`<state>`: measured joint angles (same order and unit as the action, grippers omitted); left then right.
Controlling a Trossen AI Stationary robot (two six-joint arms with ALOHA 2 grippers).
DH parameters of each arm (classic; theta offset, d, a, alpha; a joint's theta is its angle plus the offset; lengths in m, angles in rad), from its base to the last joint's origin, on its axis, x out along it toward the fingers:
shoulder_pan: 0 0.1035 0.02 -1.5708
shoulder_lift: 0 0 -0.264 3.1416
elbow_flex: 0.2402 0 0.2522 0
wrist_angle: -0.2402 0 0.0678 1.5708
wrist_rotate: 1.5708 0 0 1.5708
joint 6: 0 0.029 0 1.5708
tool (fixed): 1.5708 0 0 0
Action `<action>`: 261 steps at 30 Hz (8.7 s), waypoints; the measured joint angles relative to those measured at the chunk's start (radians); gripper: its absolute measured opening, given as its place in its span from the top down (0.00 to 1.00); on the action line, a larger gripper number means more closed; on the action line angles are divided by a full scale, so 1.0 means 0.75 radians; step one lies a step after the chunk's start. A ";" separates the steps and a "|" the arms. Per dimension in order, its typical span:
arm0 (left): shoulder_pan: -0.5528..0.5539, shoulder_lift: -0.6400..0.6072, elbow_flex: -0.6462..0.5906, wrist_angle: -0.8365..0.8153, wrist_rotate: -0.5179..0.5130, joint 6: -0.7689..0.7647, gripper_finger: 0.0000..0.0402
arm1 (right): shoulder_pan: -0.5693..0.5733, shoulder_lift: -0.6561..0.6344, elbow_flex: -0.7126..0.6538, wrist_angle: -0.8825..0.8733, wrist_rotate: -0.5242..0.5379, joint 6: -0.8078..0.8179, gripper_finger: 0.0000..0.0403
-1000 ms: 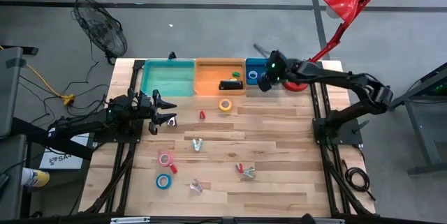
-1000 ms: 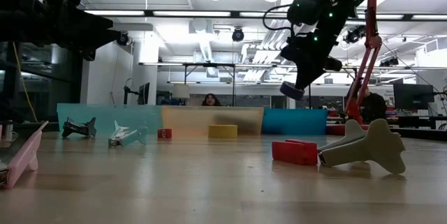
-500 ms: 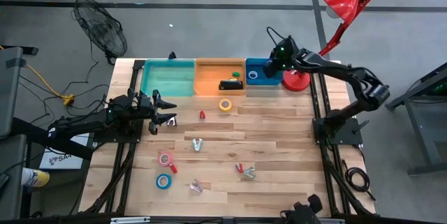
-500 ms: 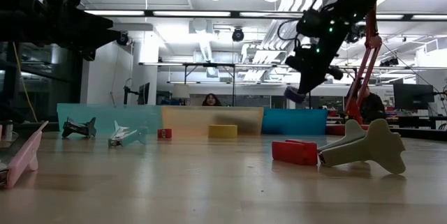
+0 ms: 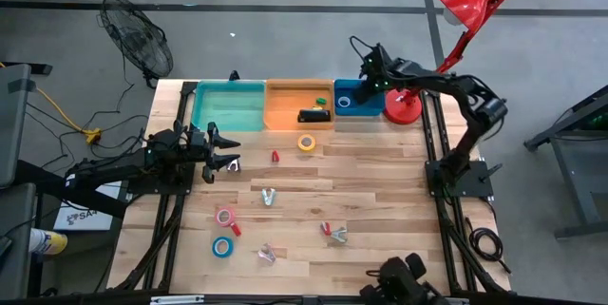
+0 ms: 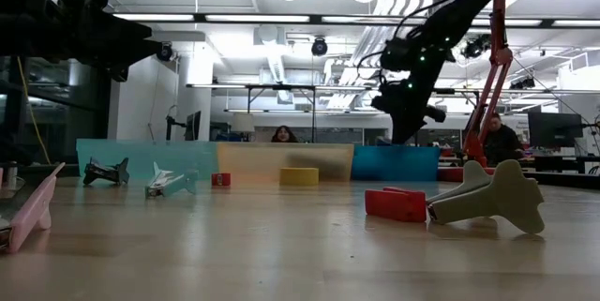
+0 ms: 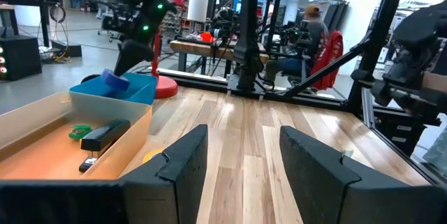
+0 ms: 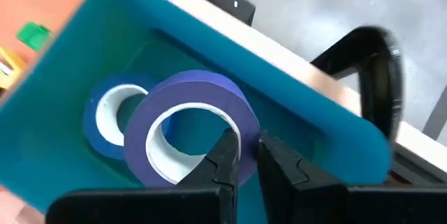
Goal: Pick and place Stapler, Stapler remover, tape
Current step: Put the violet tape into the blue bin, then put the yellow tape into the blue bin, then put the gray staple remover into the green bin
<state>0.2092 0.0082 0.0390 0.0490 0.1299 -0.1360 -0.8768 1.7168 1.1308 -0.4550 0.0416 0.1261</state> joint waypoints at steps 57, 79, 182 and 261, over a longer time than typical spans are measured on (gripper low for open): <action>-0.001 0.000 0.000 0.000 0.000 0.001 0.56 | 0.203 0.214 0.547 -0.601 -0.095 -0.055 0.61; -0.001 0.000 0.000 0.000 0.000 0.000 0.56 | 0.721 0.212 0.412 -0.254 -0.226 -0.503 0.62; 0.000 0.000 0.000 0.000 0.000 0.000 0.56 | 0.380 0.051 0.363 -0.515 0.250 -0.268 0.92; 0.000 0.000 0.000 -0.013 -0.082 0.001 0.56 | 0.387 -0.167 0.367 -0.745 -0.100 -0.390 0.59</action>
<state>0.2089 0.0082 0.0388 0.0394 0.0681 -0.1356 -0.5864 1.5914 1.4061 -1.0137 -0.0334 -0.1663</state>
